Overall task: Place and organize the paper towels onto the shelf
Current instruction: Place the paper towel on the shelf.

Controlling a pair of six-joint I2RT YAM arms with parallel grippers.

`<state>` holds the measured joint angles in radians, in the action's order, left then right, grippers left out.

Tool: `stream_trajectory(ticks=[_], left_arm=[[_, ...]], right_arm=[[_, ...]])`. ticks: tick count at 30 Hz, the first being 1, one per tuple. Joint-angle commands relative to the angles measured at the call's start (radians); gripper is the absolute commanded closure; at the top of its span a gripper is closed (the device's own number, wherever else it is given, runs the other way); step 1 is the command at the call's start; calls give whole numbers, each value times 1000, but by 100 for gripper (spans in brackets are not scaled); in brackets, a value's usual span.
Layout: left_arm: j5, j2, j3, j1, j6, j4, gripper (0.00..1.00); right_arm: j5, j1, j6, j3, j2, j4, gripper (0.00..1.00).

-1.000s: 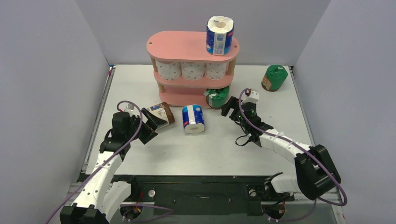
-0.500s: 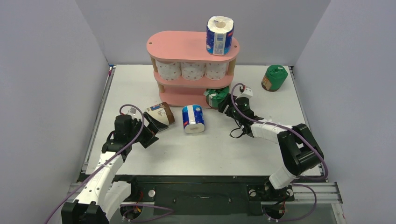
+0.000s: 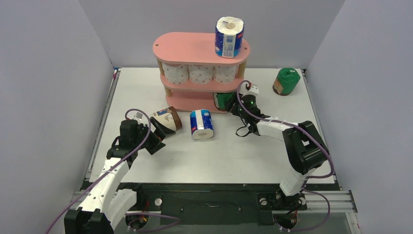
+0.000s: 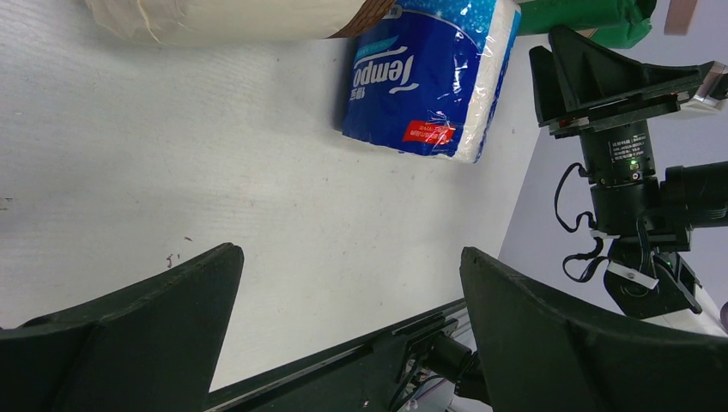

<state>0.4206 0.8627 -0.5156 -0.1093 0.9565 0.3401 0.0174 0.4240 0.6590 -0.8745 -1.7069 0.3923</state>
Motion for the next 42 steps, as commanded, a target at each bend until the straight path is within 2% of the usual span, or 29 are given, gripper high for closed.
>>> stream_trajectory(ticks=[1,11,21,27,37,42], left_arm=[[6,-1,-18,5,-22,-30,2],[0,-3,-19,5,-23,-23,2],[-1,2,-9,5,-21,-34,2],[6,4,3,5,-15,-52,2],[5,-8,8,5,-17,-43,2],[6,-7,9,5,-16,-47,2]], right_arm=[[-7,-10,0,-56,-22,42,46],[-40,-15,23,-63,-54,68,46],[-68,-72,75,98,87,137,47],[-79,-102,100,120,97,151,61],[-127,-109,149,21,-13,129,92],[-150,-107,184,-20,-66,145,98]])
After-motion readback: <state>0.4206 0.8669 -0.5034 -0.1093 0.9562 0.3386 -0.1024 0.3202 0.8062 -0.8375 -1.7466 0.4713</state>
